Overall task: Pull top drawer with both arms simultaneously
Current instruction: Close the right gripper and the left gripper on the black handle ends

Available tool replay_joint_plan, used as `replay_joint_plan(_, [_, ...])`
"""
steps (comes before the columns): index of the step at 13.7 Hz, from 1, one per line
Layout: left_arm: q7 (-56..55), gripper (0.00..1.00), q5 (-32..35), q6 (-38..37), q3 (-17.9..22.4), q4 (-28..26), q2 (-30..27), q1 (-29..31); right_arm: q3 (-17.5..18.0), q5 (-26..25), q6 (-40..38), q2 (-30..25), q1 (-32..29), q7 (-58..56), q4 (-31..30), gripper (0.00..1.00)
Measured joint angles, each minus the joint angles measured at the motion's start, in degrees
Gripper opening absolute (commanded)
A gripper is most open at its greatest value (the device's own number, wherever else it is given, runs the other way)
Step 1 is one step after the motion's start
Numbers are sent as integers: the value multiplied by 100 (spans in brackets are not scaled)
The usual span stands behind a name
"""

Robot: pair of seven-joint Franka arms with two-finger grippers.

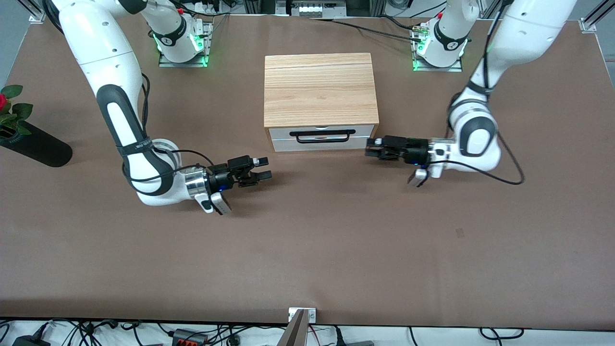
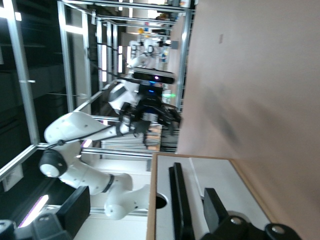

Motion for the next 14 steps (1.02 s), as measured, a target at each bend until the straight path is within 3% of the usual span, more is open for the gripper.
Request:
replay_joint_plan(4, [609, 88, -515, 221, -286, -107, 422, -30, 29, 99, 94, 88, 413, -77, -27, 100])
replay_joint_plan(7, [746, 77, -518, 212, -348, -117, 669, 2, 31, 112, 489, 235, 745, -327, -186, 79])
replay_joint_plan(9, [749, 72, -518, 212, -387, -147, 696, 6, 31, 117, 569, 277, 829, -534, -334, 75])
replay_joint_plan(11, [750, 63, -518, 211, -442, -228, 696, 18, 25, 118, 550, 285, 816, -567, -444, 59])
replay_joint_plan(14, [762, 55, -518, 143, -529, -331, 696, 37, 24, 119, 504, 284, 812, -567, -467, 60])
